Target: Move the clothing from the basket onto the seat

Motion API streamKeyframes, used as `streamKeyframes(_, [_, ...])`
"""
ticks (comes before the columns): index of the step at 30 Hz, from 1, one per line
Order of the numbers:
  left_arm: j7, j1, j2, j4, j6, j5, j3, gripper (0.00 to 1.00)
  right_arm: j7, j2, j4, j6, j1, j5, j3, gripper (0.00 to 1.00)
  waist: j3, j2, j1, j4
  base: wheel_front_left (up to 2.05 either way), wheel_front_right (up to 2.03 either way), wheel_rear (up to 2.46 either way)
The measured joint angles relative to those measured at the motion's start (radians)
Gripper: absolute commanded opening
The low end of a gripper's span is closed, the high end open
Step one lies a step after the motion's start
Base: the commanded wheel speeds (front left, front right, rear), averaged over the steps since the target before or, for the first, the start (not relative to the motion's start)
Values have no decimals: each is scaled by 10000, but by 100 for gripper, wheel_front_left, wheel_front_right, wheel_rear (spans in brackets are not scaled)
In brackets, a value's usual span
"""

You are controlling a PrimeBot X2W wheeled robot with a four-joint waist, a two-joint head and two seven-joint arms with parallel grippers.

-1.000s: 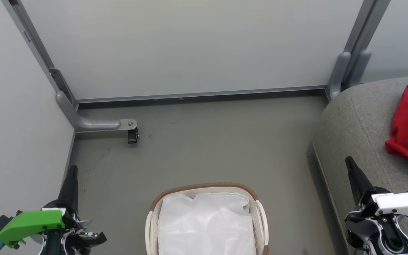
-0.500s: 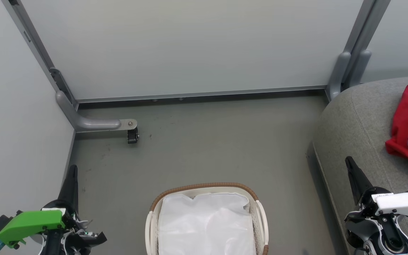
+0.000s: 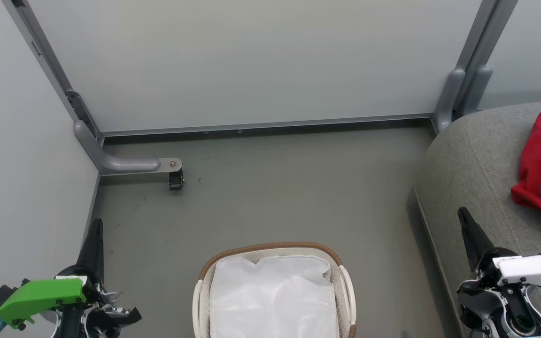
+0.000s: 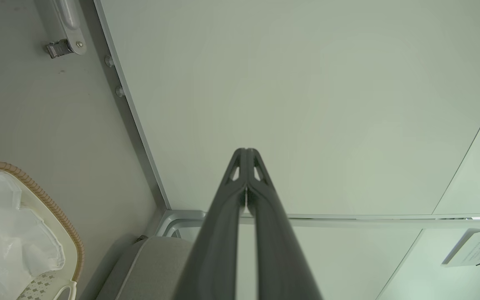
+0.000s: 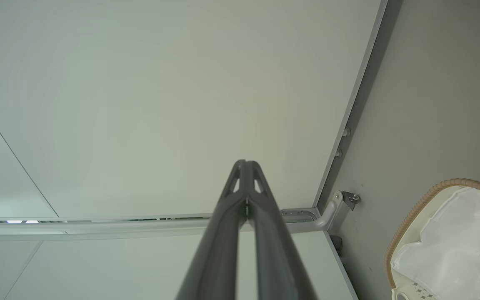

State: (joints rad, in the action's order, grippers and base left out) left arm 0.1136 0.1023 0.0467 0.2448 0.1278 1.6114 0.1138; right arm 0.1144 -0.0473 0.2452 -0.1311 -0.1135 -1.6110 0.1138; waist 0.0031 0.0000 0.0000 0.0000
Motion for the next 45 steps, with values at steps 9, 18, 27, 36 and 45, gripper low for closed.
streamKeyframes(9, [0, 0, 0, -2, 0, 0, 0, 0, 0, 0, 0, 0, 0, 0, 0, 0, 0, 0, 0, 0, 0, 0, 0])
streamKeyframes(18, [-2, 0, 0, -2, 8, 0, 0, 0, 0, 0, 0, 0, 0, 0, 0, 0, 0, 0, 0, 0, 0, 0, 0])
streamKeyframes(27, [0, 0, 0, -2, 8, 0, 0, 0, 0, 0, -2, 0, 0, 0, -2, 0, 0, 0, 0, 0, 0, 0, 0])
streamKeyframes(36, [0, 0, 0, -2, 8, 0, 0, 0, 0, 0, -2, 0, 0, 0, -2, 0, 0, 0, 0, 0, 0, 0, 0])
streamKeyframes(45, [0, 0, 0, -2, 8, 0, 0, 0, 2, 0, -2, 0, 0, 0, -2, 0, 0, 0, 0, 0, 0, 0, 0])
